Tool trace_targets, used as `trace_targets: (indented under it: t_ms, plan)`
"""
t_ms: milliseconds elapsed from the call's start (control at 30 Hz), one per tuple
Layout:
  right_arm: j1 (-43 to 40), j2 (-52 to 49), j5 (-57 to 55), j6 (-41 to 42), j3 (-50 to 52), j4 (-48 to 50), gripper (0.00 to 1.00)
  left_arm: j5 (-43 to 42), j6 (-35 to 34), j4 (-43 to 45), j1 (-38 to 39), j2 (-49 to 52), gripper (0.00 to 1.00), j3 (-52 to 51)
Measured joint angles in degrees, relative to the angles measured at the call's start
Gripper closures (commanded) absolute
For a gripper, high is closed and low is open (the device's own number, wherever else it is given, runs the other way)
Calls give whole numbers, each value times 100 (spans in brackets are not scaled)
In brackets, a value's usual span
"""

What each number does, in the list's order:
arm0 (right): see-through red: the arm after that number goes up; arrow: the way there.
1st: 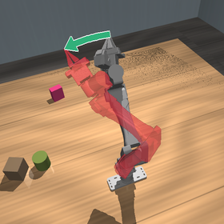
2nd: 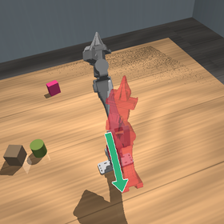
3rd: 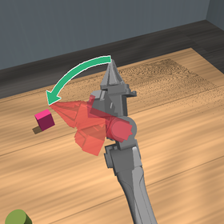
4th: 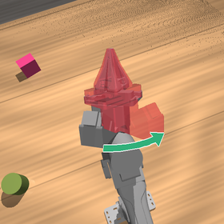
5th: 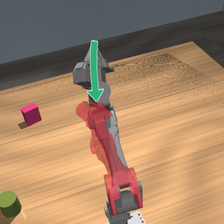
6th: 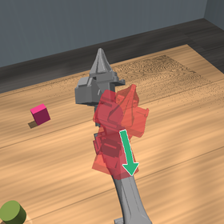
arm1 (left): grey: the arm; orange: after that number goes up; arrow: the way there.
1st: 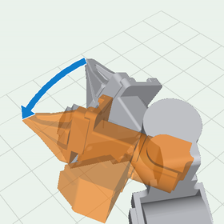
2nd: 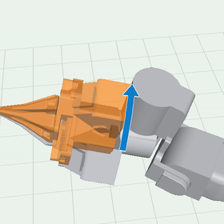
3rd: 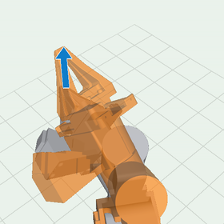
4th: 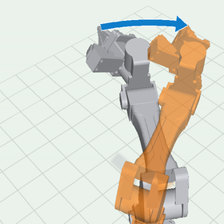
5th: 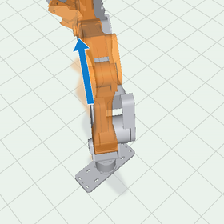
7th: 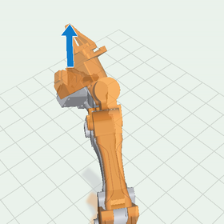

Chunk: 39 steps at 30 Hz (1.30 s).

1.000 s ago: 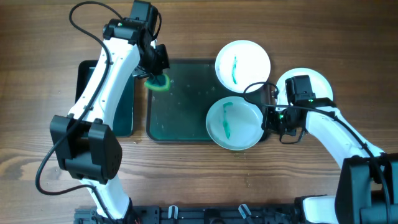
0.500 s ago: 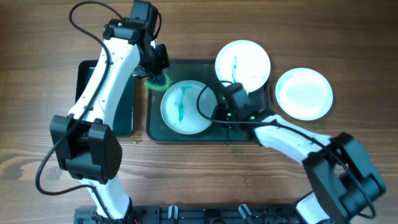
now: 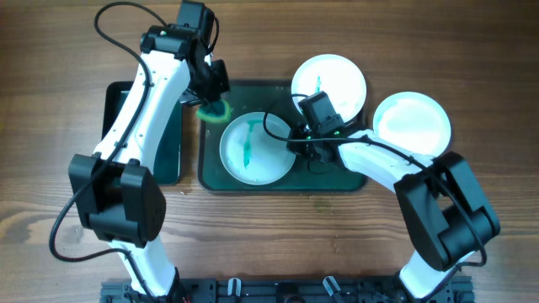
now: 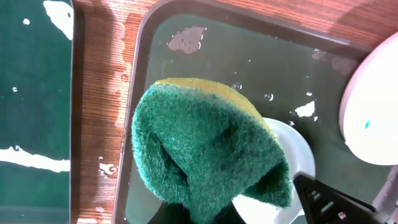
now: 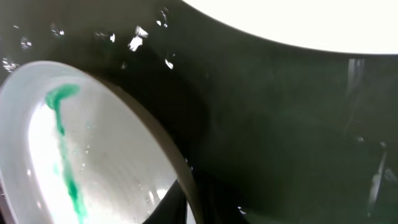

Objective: Clean dirty plates on tray and stack at the side
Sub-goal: 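Move right gripper to grip rim of lower plate on tray, then scrub the held plate with the sponge in the left gripper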

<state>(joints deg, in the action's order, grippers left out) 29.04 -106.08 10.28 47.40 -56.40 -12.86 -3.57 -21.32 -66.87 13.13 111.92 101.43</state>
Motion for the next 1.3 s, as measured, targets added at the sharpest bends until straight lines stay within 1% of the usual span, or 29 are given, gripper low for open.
trace_targets:
  t_ms: [100,233,367,600,667,833,867,967,1033,1100,1133,1167,1200,1233,1267,1300]
  plan:
    - [0,0,20,0,0,-2,96,0,2,2,2,190,96,0]
    - [4,0,20,-42,0,-13,96,0,59,72,50,566,96,0]
    - [0,0,22,-85,0,-39,96,-20,424,232,262,861,96,0]
    - [-2,0,168,-365,0,-87,96,-208,1222,745,656,1709,96,7]
    - [-11,0,195,-422,0,-92,96,-212,1445,726,669,1803,96,72]
    - [-13,0,236,-509,0,-118,96,-225,1685,577,713,1978,96,245]
    - [-13,0,236,-511,0,-133,96,-308,1849,520,717,1989,96,260]
    - [-59,0,295,-531,0,-186,96,-927,2747,299,750,2052,96,291]
    - [-74,0,328,-562,0,-186,96,-1272,3069,232,883,2094,96,284]
    - [-127,-2,448,-616,0,-190,96,-1279,3025,332,1167,2105,96,278]
    - [-170,-9,518,-664,0,-192,96,-1174,2872,382,1252,2103,96,280]
    - [-247,-22,667,-743,0,-190,96,-1086,2570,396,1292,2096,96,280]
    - [-295,-35,776,-815,0,-186,96,-960,2417,417,1325,2087,96,280]
    - [-348,-50,894,-907,0,-177,96,-686,1943,422,1311,2072,96,284]
    - [-385,-66,999,-990,0,-173,96,-527,1705,422,1287,2061,96,284]
    - [-428,-76,1102,-1073,0,-170,96,-229,1311,402,1244,2050,96,286]
